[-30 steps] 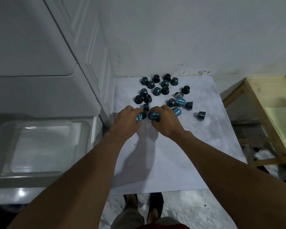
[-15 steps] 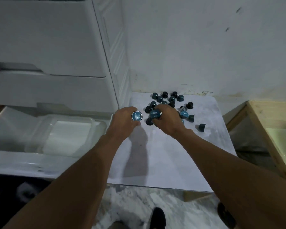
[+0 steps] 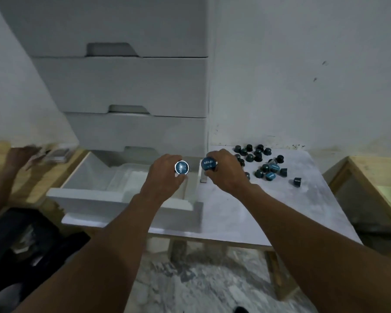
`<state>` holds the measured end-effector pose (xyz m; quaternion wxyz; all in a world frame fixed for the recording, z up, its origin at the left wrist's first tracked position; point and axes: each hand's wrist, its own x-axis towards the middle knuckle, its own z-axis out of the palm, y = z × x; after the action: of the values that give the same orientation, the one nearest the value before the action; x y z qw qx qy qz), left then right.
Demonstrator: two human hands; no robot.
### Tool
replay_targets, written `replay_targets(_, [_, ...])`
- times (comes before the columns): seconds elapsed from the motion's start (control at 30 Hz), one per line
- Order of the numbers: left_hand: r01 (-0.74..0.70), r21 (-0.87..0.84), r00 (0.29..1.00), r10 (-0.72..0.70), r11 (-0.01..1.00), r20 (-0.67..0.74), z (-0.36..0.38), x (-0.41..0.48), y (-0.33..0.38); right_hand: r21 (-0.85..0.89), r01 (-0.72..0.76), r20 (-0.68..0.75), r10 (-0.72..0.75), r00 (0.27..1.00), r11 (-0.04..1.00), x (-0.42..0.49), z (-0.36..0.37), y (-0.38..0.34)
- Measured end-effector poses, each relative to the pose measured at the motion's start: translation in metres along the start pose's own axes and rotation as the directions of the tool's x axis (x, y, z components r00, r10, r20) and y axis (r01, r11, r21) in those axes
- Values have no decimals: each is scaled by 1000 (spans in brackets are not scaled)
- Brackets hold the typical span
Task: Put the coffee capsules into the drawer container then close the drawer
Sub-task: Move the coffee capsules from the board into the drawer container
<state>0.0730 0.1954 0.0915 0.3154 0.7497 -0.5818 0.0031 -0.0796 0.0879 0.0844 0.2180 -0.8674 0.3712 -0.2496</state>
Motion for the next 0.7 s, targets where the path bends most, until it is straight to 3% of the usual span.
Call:
replay_targets(0.33, [142,52,990,-141,988,-25,-61,-48,-64,-14,94,46,-93,995,995,-2,63,-86])
replay_targets(0.53, [179,100,984,-180,979,3,-64,-26,-99,-11,96,58,-95,994,995,36,93,-98])
replay_targets(0.7, [241,136,966,-250,961,60,-56,5,-132,11,89,163,-90,982,996,75,127,-87])
